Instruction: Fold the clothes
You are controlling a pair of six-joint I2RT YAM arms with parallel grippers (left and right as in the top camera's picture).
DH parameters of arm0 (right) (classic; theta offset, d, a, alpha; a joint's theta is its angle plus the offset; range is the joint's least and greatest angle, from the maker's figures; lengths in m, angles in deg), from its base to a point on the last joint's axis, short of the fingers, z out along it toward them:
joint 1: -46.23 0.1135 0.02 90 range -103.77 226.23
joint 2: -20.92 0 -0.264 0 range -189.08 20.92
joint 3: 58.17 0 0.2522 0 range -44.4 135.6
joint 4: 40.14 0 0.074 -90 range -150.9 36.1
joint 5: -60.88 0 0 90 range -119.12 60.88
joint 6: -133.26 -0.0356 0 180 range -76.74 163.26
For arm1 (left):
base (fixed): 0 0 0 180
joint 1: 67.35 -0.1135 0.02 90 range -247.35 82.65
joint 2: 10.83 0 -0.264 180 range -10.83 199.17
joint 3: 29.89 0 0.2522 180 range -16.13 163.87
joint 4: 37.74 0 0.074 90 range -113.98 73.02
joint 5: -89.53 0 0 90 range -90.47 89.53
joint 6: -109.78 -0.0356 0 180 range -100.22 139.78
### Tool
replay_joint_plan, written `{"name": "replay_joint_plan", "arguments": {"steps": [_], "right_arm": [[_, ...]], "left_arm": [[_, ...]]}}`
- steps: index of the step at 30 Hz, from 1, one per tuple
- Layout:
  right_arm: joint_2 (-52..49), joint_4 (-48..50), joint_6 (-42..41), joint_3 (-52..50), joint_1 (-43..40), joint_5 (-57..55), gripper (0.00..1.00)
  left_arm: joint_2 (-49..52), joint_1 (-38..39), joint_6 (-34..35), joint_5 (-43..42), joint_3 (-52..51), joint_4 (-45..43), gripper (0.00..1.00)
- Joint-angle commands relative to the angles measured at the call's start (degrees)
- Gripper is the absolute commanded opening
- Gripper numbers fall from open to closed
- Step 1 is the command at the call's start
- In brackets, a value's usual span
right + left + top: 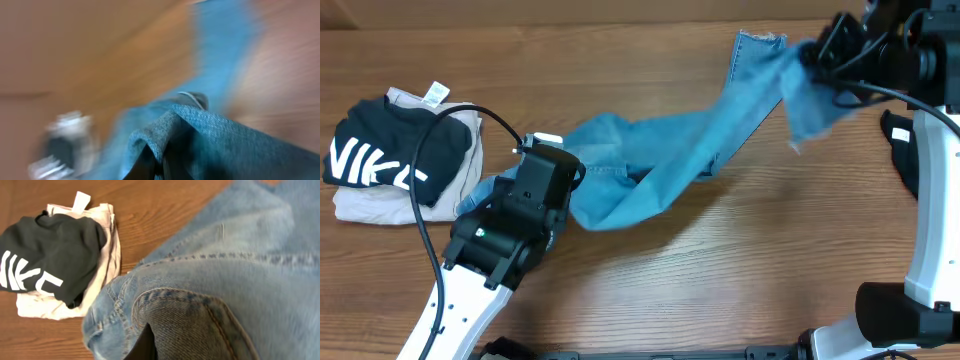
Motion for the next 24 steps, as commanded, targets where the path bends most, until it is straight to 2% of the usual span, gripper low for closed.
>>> {"name": "replay_joint_plan", "arguments": {"steps": [1, 4, 11, 14, 16, 17, 19, 24], "right_arm": [[0.6, -3.0, 8.1, -2.3, -0.9, -33.3, 0.04], [0.6, -3.6, 8.2, -3.9, -2.4, -40.2, 0.04], [0.4, -10.6, 9.0, -8.1, -3.5, -38.8, 0.05], [0.4, -11.3, 9.1, -12.6, -3.5, -38.8, 0.05], [0.3, -10.3, 9.1, -19.6, -3.5, -38.7, 0.05], [0.3, -9.2, 9.2, -22.4, -3.5, -38.7, 0.08], [0.3, -5.8, 9.2, -27.6, -3.5, -38.2, 0.12], [0.3, 5.7, 9.2, -37.8, -3.6, -37.7, 0.09]], "left_arm": [[1.3, -1.4, -7.5, -2.2, 1.1, -0.1, 0.04], [2.6, -1.9, -7.7, -2.2, 1.1, 0.0, 0.04], [5.5, -5.2, -7.3, -1.1, 1.1, 1.6, 0.04], [5.4, -7.3, -8.6, -4.9, 1.2, 1.6, 0.04], [5.4, -8.3, -15.2, -13.3, 1.9, 3.1, 0.04], [5.4, -8.3, -15.8, -14.9, 2.2, 4.3, 0.04], [5.4, -8.3, -15.9, -15.5, 2.3, 4.7, 0.04], [7.7, -9.5, -18.7, -16.6, 2.3, 1.1, 0.04]]}}
